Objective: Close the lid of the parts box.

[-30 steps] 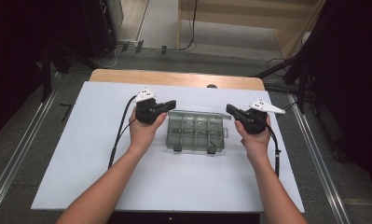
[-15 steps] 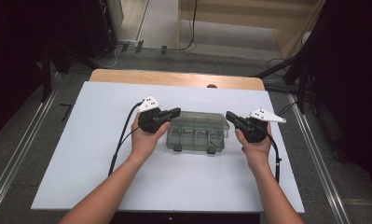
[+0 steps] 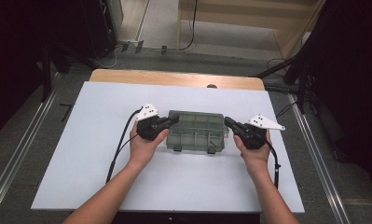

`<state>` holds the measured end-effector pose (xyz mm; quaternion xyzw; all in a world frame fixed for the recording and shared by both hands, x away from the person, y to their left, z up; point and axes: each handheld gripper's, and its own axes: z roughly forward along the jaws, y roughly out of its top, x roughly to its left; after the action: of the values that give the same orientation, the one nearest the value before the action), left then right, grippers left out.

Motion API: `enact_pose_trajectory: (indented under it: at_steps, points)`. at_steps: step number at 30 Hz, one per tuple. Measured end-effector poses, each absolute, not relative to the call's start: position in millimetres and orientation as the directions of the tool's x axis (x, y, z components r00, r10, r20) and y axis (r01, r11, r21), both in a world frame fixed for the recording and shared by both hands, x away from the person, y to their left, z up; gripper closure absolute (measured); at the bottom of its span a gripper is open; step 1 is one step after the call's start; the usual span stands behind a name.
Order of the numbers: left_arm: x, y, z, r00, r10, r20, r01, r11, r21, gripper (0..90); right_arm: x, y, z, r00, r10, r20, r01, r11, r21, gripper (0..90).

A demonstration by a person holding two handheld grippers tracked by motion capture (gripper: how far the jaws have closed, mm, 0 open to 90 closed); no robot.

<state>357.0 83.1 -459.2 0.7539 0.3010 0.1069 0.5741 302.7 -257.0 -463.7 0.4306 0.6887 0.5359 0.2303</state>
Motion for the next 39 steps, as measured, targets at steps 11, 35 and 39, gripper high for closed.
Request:
enact_pose_trajectory:
  at_steps: [11,35,39]
  points:
    - [339,90,-468,0.799,0.571,-0.188,0.32,-0.139,0.937,89.8,282,-247,-465,-0.549,0.826,0.127,0.329,0.074,0.941,90.0]
    - [305,95,-497,0.813,0.555,-0.177,0.321,-0.173,0.931,89.5,248,-238,-491,-0.519,0.843,0.142,0.367,0.07,0.928,90.0]
    - [303,97,-501,0.812,0.553,-0.187,0.333,-0.176,0.926,89.4,246,-237,-495,-0.513,0.846,0.145,0.375,0.069,0.925,90.0]
